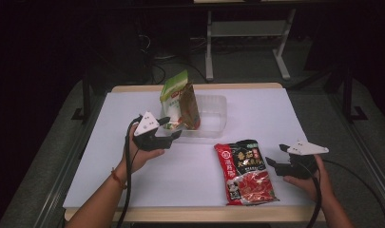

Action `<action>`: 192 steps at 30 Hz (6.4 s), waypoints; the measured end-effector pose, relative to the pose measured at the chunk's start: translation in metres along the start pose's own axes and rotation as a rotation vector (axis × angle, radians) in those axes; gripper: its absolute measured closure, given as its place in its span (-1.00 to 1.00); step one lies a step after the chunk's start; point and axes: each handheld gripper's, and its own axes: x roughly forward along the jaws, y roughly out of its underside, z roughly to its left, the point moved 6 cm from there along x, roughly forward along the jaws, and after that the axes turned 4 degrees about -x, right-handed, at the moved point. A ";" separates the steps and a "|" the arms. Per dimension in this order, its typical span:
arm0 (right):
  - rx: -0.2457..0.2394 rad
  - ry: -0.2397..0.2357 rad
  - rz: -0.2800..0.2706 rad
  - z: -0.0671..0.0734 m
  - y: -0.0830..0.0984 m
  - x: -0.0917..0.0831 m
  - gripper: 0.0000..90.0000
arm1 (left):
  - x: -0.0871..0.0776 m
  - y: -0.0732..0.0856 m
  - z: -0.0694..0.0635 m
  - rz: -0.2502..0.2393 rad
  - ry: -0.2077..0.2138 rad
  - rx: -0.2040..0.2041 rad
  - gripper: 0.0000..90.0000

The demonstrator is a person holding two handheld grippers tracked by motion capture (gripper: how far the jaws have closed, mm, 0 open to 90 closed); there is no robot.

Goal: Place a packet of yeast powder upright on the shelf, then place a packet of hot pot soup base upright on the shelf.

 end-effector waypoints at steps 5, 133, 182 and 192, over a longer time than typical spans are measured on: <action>0.007 -0.006 -0.005 0.001 -0.001 -0.001 -0.40 | -0.016 0.024 -0.006 0.057 0.018 0.023 -0.28; 0.037 -0.334 -0.143 0.049 -0.038 0.008 0.19 | 0.085 0.005 -0.117 0.066 0.574 -0.355 0.66; 0.049 -0.023 -0.032 0.000 -0.009 0.021 -0.37 | -0.007 -0.040 -0.043 -0.169 0.209 -0.216 0.75; 0.043 -0.021 -0.036 0.001 -0.009 0.021 -0.37 | -0.009 -0.043 -0.040 -0.176 0.177 -0.213 0.75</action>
